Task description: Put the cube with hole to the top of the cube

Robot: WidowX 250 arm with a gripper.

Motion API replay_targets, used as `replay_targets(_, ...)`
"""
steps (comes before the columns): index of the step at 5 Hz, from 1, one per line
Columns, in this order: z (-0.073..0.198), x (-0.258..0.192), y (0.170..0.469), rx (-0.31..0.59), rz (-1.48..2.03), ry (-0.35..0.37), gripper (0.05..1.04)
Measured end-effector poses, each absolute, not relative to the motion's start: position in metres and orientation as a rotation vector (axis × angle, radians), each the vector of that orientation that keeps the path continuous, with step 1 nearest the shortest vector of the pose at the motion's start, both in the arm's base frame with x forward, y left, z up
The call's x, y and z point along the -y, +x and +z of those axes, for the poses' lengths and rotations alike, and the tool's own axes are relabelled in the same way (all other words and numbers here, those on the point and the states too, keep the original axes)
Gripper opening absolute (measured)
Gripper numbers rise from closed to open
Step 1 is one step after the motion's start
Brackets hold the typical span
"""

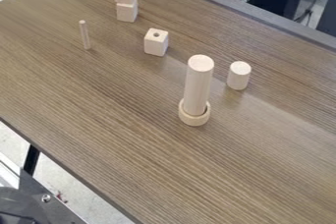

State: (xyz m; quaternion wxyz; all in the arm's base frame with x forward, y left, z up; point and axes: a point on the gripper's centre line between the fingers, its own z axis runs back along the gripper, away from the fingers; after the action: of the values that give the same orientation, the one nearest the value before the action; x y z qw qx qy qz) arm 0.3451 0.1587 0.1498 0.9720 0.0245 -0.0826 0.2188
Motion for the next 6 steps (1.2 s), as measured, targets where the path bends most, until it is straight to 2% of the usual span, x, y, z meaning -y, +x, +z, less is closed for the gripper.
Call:
replay_targets(1, 0.135, -0.158, 0.343, 0.123, 0.442, 0.040, 0.999)
replay_targets(2, 0.123, -0.147, 0.343, 0.092, 0.334, 0.062, 0.999)
replay_targets(3, 0.109, -0.126, 0.343, 0.070, 0.240, 0.066, 0.999)
replay_targets(5, 0.103, -0.111, 0.341, 0.086, 0.189, 0.077, 0.999)
replay_targets(6, 0.095, -0.108, 0.340, 0.088, 0.207, 0.059, 0.999)
